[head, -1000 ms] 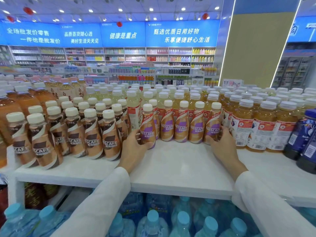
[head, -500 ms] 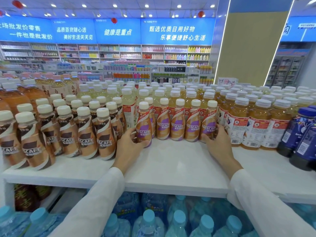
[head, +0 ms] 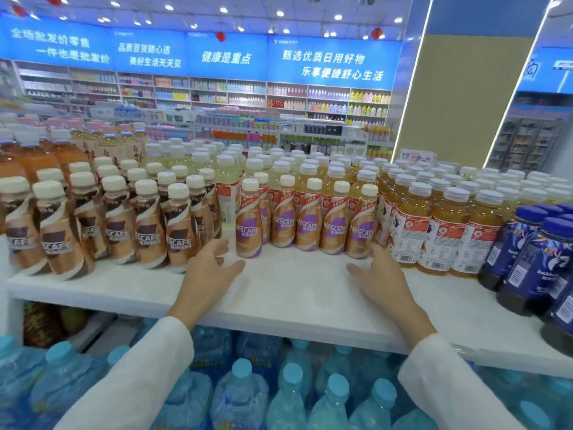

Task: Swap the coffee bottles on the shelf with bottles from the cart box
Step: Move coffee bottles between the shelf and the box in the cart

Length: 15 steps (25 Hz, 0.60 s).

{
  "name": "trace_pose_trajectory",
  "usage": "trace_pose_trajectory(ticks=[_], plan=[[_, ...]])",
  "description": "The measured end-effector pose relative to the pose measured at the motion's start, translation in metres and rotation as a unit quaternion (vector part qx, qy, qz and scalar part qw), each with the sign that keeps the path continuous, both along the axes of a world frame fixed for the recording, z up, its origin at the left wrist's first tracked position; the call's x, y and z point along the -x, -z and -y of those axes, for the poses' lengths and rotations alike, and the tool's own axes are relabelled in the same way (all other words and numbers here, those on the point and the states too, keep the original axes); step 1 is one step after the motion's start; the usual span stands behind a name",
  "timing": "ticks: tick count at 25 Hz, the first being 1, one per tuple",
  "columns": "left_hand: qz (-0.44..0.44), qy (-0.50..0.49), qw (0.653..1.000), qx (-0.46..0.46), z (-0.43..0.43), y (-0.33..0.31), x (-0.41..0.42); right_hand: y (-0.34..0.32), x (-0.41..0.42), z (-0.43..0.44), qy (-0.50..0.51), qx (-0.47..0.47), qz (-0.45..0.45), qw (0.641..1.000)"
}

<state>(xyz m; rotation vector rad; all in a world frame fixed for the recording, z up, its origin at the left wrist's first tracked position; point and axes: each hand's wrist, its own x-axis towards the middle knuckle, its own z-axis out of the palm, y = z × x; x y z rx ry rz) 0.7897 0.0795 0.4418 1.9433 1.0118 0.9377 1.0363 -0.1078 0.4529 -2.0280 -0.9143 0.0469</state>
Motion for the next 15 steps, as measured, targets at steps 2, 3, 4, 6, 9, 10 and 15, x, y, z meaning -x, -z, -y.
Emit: trace_pose_trajectory(ticks=[2, 3, 4, 6, 9, 10, 15], plan=[[0.017, -0.021, 0.999, -0.028, 0.032, 0.004, 0.025, 0.006, 0.031, 0.026, -0.01, 0.044, 0.029, 0.999], [0.038, -0.029, 0.998, -0.041, 0.049, 0.007, 0.039, 0.009, 0.049, 0.038, -0.027, 0.047, 0.04, 0.998], [0.057, -0.044, 0.996, -0.057, 0.066, 0.012, 0.058, 0.013, 0.067, 0.046, -0.059, 0.038, 0.05, 0.996], [0.072, -0.079, 0.991, -0.084, 0.097, 0.026, 0.097, 0.018, 0.107, 0.061, -0.122, 0.003, 0.055, 0.991], [0.056, -0.167, 0.982, -0.069, 0.136, 0.062, 0.167, 0.032, 0.172, 0.066, -0.215, -0.046, 0.042, 0.975], [0.051, -0.202, 0.977, -0.053, 0.148, 0.076, 0.191, 0.041, 0.194, 0.064, -0.246, -0.055, 0.036, 0.967], [-0.01, -0.364, 0.931, 0.006, 0.208, 0.134, 0.313, 0.109, 0.313, 0.04, -0.396, 0.028, 0.017, 0.918]])
